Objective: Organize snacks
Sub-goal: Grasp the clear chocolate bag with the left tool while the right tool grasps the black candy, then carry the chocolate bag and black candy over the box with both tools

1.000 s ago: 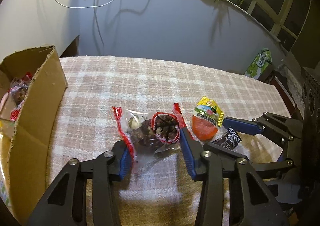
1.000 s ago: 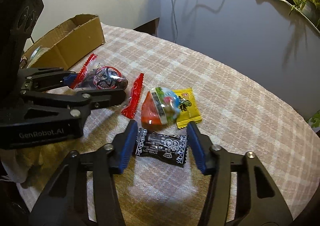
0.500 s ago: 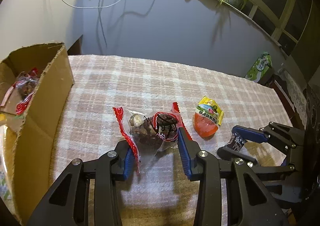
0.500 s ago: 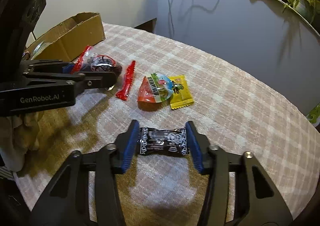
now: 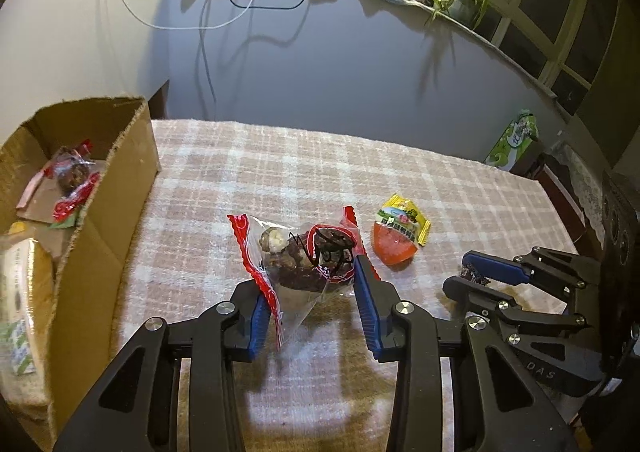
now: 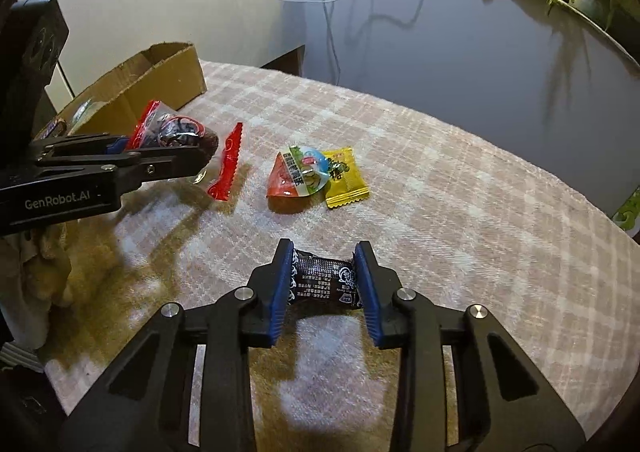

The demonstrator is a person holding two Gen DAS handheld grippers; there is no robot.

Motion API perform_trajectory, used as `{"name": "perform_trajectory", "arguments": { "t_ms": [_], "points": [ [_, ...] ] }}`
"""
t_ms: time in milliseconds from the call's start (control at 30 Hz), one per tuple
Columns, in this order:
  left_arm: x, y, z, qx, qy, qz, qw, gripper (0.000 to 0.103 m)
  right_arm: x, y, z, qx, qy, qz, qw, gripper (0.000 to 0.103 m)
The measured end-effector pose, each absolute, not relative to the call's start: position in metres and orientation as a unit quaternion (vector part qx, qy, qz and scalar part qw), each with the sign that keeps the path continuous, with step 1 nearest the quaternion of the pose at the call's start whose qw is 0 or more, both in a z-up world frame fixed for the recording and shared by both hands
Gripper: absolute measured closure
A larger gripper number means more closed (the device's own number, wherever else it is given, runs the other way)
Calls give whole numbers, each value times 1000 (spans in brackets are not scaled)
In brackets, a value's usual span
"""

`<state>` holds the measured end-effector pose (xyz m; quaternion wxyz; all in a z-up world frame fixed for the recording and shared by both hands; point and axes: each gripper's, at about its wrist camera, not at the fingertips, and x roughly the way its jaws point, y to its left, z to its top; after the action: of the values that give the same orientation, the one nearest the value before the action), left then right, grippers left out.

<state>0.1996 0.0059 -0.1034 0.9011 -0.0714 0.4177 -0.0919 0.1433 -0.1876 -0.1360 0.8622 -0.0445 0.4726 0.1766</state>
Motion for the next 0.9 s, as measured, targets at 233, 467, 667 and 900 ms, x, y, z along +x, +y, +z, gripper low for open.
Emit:
{"name": "perform_trajectory", "arguments": {
  "t_ms": [233,467,667,900],
  "points": [
    [188,13,-84,-74,397,-91,910,66,137,-187,-115,-47,454,179,872,70],
    [170,32,-60,-81,371,-82,922,66,141,-167,-82,-52,425,200,881,70],
    [157,59,-45,-86,354,-64,929,66,152,-132,-51,-60,395,226,888,70],
    [150,92,-34,-93,339,-40,935,66,173,-84,-28,-71,373,256,889,70]
  ]
}}
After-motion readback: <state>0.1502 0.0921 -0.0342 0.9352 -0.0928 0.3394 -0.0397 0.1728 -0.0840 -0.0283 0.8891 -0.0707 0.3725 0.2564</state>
